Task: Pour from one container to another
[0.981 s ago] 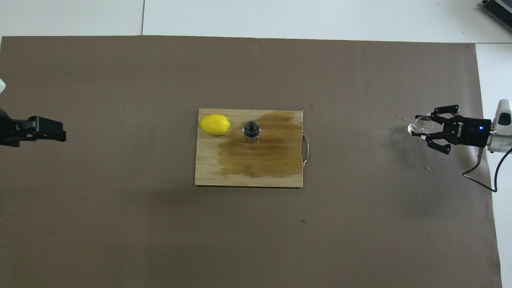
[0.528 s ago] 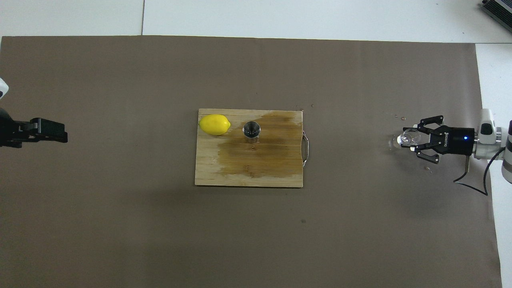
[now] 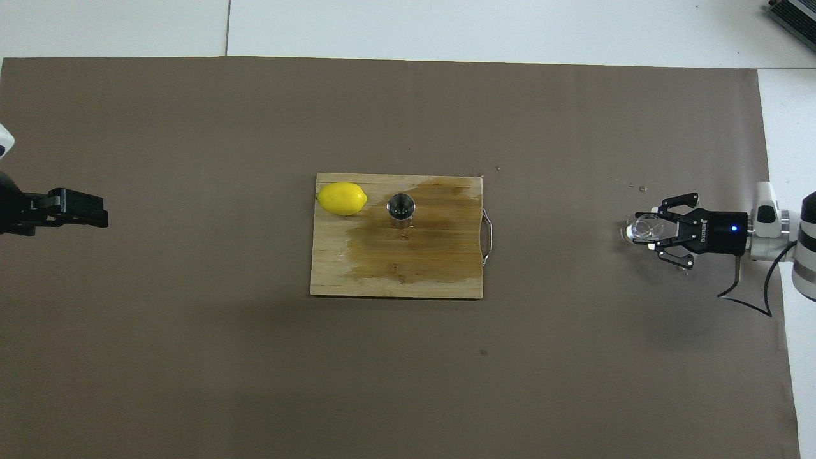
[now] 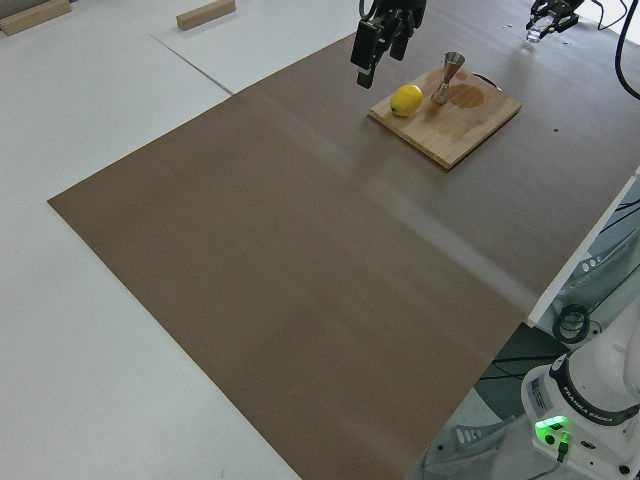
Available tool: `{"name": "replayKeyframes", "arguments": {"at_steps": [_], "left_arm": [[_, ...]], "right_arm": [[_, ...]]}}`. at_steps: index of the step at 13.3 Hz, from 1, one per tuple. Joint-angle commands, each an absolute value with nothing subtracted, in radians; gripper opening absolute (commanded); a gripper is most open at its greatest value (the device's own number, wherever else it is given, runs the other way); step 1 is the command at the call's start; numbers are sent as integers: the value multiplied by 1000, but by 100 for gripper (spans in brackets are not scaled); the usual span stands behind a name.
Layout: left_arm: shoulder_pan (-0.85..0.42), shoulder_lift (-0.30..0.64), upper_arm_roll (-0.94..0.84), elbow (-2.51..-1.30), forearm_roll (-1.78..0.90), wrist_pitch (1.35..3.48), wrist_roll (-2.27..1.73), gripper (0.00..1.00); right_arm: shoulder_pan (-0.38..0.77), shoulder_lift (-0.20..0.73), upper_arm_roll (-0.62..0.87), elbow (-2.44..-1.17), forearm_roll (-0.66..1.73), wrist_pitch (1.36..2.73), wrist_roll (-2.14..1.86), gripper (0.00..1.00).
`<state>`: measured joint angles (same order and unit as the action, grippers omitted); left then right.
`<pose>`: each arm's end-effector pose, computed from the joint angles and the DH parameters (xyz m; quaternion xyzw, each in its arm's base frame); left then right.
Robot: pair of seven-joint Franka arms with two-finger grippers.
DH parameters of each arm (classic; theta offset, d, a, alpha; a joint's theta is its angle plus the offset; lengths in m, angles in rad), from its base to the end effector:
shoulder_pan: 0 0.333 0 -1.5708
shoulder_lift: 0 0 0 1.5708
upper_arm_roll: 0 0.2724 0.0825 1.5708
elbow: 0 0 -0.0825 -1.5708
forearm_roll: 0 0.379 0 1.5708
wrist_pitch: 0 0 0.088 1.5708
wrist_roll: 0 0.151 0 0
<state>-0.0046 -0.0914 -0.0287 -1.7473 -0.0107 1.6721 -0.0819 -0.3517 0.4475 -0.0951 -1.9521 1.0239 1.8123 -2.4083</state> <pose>0.5320 -0.0196 0.5122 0.9997 0.0248 0.0078 0.0045 0.5351 -0.1386 0.1822 -0.6781 -0.5621 -0.3636 0.3033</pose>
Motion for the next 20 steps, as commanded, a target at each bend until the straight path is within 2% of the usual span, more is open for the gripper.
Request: {"name": "replayKeyframes", "arguments": {"at_steps": [1, 2, 4, 9, 11, 16, 20], "left_arm": [[-6, -120, -28, -1782, -9, 1695, -69, 100], [-6, -120, -28, -1782, -11, 1694, -68, 100], [-5, -120, -28, -1782, -11, 1694, -63, 100], [6, -120, -26, -1784, -11, 1689, 49, 100], [8, -120, -26, -1784, -11, 1689, 48, 100], [8, -120, -26, -1784, -11, 1687, -15, 100], [0, -120, -26, -1784, -9, 1690, -38, 100]], "right_arm": [[-364, 439, -89, -1967, 1003, 1825, -2444, 9], [-365, 439, -87, -1967, 1003, 1828, -2445, 23], [-364, 439, -87, -1967, 1000, 1829, -2454, 100], [-347, 436, -87, -1941, 1015, 1784, -2432, 100], [-315, 384, -92, -1939, 1017, 1799, -2323, 100], [-204, 209, -101, -1931, 947, 1903, -1707, 100], [-85, 158, -104, -1927, 769, 2067, -1090, 100]]}}
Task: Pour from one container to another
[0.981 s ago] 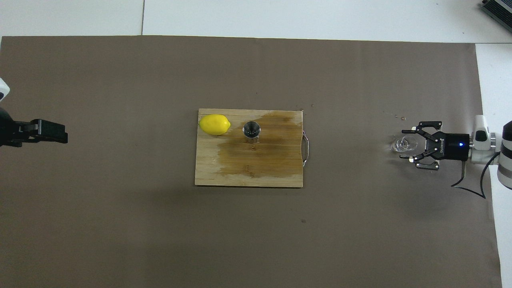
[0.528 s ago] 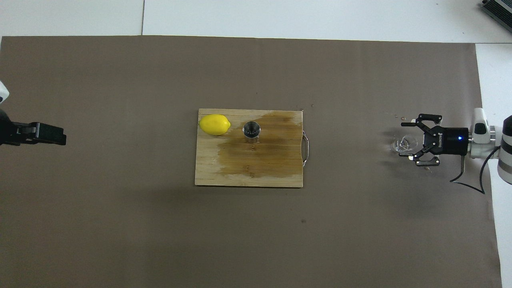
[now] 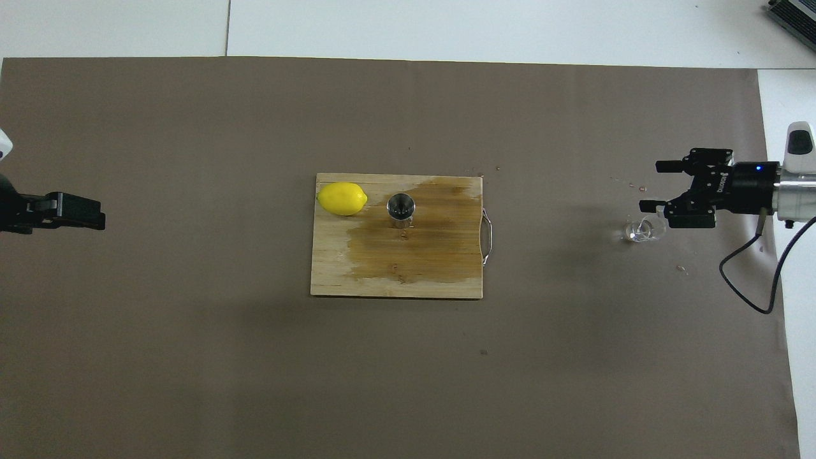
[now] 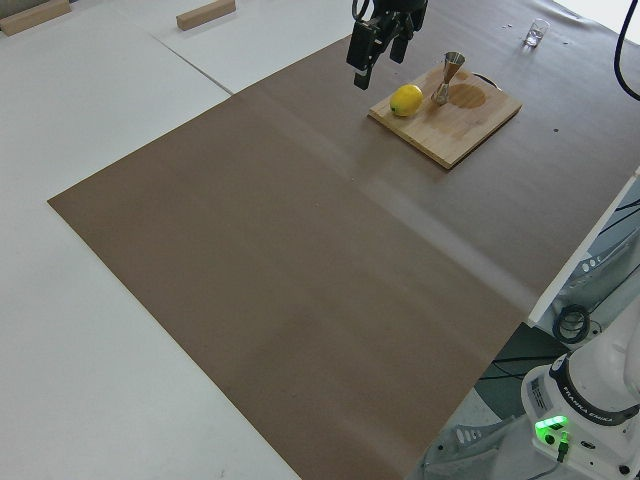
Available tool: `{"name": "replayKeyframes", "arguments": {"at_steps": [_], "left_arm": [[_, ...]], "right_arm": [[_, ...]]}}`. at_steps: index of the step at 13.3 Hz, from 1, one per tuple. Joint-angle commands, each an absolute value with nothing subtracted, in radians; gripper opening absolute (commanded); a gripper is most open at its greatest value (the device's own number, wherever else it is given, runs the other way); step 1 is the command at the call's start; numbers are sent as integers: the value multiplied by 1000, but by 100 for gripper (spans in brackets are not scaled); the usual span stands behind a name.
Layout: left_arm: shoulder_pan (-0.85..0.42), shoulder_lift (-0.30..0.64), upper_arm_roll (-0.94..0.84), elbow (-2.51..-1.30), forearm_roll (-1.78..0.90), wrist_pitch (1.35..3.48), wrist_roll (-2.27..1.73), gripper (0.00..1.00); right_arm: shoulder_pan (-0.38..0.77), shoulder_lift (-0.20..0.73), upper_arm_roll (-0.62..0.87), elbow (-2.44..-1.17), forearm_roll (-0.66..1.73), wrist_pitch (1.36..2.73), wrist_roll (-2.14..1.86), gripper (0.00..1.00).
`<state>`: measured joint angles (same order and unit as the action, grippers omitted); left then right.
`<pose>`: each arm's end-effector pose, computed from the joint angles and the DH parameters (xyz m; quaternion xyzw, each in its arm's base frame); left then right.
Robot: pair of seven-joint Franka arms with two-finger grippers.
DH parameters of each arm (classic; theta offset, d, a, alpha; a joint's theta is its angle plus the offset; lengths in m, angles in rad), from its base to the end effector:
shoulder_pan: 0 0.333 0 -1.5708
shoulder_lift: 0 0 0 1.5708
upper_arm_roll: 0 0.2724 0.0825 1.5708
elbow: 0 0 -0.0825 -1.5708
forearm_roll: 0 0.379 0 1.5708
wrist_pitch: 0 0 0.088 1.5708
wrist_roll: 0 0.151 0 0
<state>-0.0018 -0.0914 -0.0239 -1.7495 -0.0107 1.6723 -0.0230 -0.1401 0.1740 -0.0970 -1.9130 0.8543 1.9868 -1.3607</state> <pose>0.5320 -0.0155 0.5112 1.0000 -0.0008 0.0070 0.0044 0.5904 -0.0620 0.3424 -0.8710 -0.3288 -0.2291 0.2843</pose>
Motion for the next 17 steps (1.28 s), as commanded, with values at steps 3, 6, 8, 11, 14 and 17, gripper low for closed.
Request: {"name": "replayKeyframes", "arguments": {"at_steps": [3, 6, 8, 11, 14, 17], "left_arm": [[-2, -120, -26, -1784, -9, 1687, -37, 100], [0, -120, -26, -1784, -9, 1689, -37, 100], [0, -121, -26, -1784, -9, 1689, -37, 100], [0, -120, -26, -1784, -9, 1692, -37, 100], [2, -121, -26, -1784, -9, 1692, -38, 100], [3, -120, -26, -1784, -9, 1692, -37, 100]], "right_arm": [[-11, 101, -106, -1928, 507, 2190, -698, 100], [49, 63, -80, -1919, 36, 2237, -178, 100], [72, 57, -72, -1864, -29, 2131, -34, 100], [68, 34, -74, -1712, -35, 1866, 92, 100], [49, -49, -84, -1684, -32, 1728, 92, 100], [-12, -126, -61, -1701, -23, 1671, 91, 100]]}}
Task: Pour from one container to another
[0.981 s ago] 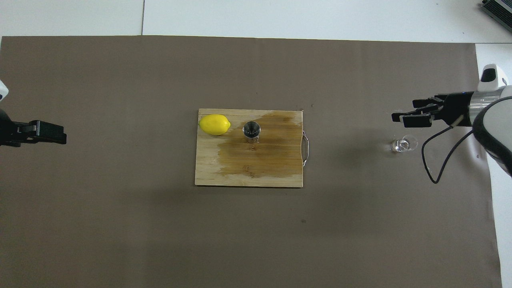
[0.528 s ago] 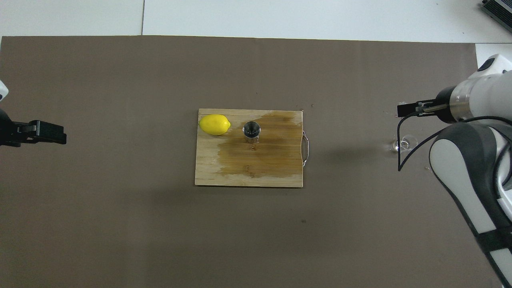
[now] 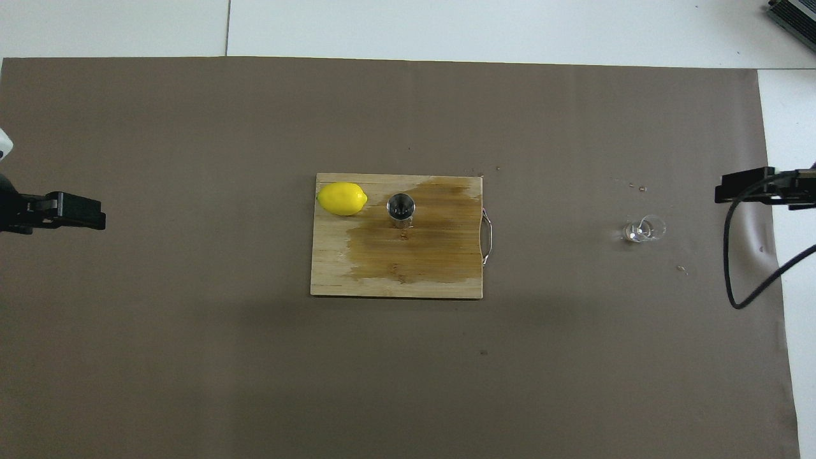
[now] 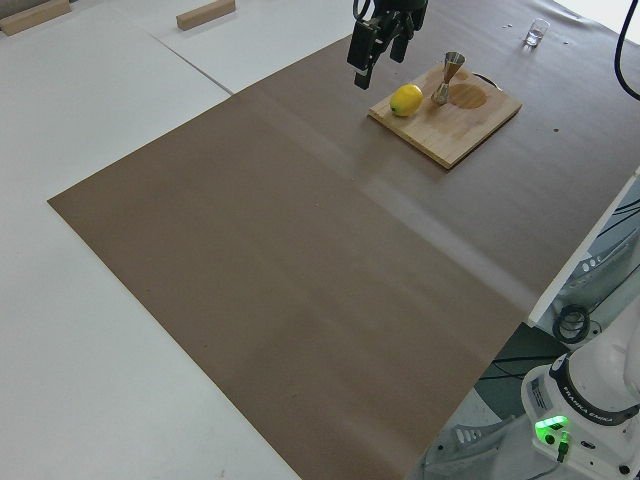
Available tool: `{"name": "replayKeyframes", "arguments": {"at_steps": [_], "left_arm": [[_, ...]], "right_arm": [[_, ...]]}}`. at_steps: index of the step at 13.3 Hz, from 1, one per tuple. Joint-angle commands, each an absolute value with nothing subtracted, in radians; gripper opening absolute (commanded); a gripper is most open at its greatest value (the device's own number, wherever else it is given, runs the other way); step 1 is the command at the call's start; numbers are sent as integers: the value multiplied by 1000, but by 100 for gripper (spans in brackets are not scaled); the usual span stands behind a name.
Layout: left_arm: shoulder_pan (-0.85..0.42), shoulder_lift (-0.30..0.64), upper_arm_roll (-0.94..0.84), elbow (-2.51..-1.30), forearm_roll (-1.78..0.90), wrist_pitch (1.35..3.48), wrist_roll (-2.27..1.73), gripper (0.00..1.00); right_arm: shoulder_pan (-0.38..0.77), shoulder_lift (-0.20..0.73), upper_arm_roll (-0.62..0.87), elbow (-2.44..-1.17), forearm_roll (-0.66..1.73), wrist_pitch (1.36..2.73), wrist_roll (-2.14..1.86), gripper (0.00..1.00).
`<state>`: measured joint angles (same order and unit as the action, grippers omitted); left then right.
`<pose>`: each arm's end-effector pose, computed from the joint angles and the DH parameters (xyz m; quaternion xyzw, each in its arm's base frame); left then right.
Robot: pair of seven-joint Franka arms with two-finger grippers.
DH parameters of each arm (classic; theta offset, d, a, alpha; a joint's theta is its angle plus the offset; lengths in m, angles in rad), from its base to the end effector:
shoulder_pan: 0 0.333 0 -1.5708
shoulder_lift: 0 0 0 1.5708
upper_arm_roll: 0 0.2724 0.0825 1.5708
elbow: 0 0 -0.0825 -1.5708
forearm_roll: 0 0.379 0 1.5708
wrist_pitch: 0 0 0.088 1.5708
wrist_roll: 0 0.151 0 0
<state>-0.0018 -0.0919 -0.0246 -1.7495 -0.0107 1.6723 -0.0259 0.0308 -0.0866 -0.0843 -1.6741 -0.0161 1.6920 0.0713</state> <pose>0.5319 -0.0159 0.5115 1.0000 0.0003 0.0072 0.0044 0.5413 -0.0326 0.5465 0.9967 -0.0618 0.0521 0.0039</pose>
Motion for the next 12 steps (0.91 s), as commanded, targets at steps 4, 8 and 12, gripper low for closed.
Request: {"name": "replayKeyframes", "arguments": {"at_steps": [4, 8, 12], "left_arm": [[2, -120, -26, -1782, -9, 1692, -35, 100], [2, -120, -26, -1782, -9, 1692, -35, 100], [2, -120, -26, -1781, -9, 1690, -34, 100]], "right_arm": [[23, -132, -69, -1704, -55, 1635, 72, 100], [20, -132, -60, -1698, -60, 1621, 81, 100], [25, -130, -58, -1697, -58, 1608, 81, 100]]}}
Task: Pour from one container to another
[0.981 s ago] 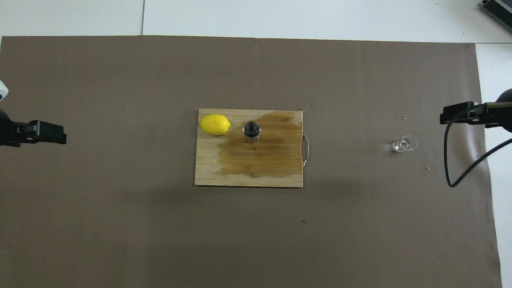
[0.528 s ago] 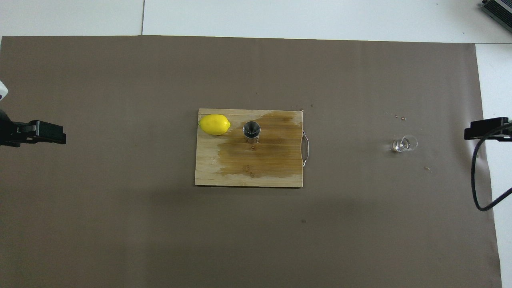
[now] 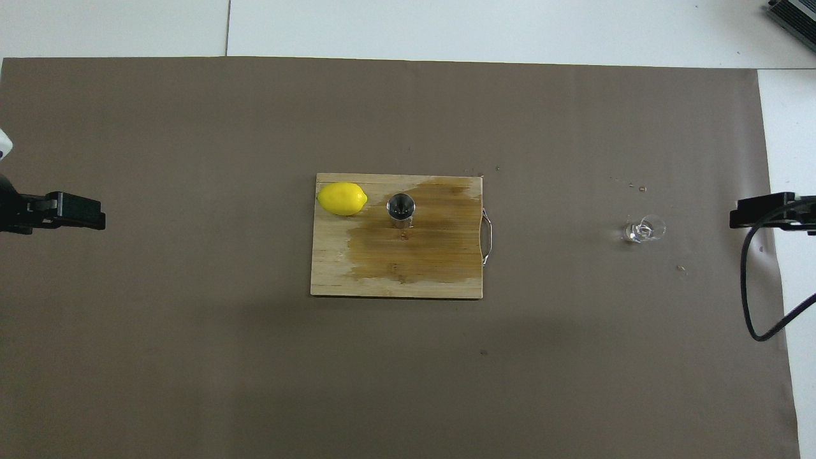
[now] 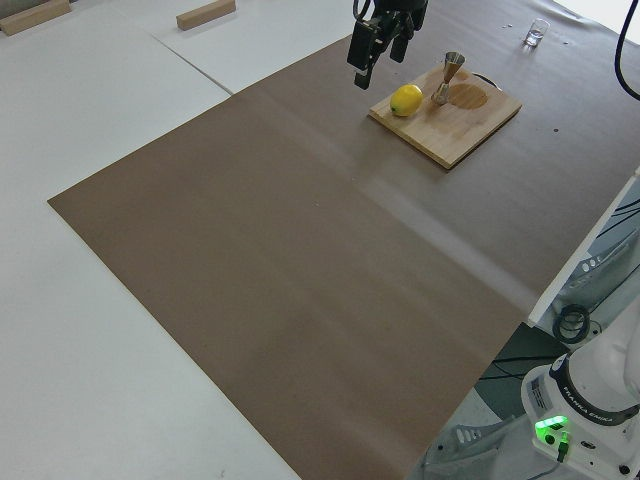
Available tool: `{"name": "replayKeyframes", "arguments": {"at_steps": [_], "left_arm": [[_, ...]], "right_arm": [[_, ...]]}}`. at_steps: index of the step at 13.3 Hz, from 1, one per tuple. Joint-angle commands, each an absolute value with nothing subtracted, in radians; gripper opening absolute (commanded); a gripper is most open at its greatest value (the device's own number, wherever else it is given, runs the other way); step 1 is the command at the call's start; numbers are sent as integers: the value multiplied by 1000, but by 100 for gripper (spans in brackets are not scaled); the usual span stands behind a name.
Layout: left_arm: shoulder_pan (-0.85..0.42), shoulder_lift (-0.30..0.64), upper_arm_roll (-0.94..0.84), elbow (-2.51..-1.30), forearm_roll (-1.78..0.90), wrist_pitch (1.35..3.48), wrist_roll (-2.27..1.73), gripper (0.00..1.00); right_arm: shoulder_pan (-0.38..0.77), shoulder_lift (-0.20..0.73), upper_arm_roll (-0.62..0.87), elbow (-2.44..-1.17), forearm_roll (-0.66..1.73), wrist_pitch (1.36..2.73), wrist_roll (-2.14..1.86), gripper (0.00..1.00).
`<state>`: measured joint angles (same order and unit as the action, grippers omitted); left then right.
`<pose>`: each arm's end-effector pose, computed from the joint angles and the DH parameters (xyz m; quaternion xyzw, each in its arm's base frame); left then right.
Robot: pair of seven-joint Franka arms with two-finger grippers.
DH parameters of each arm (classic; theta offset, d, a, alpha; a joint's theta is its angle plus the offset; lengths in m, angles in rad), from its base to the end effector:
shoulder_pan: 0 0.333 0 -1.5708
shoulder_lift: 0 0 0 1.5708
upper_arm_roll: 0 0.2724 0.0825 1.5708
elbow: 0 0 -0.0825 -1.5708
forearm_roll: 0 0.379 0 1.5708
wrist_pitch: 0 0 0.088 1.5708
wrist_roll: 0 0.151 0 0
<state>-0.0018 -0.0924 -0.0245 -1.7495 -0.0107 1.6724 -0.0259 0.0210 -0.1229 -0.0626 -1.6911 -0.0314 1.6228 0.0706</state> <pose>0.5318 -0.0158 0.5117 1.0000 0.0003 0.0075 0.0044 0.5227 -0.0278 0.5509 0.9980 -0.0555 0.0273 0.0115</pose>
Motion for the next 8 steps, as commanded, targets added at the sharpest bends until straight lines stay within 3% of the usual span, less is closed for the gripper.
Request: {"name": "replayKeyframes", "arguments": {"at_steps": [1, 8], "left_arm": [[2, -120, -26, -1781, -8, 1690, -34, 100], [2, -120, -26, -1779, -8, 1692, -34, 100]], "right_arm": [[23, -130, -58, -1697, -54, 1608, 80, 100], [40, -101, -31, -1638, -68, 1526, 32, 100]]}}
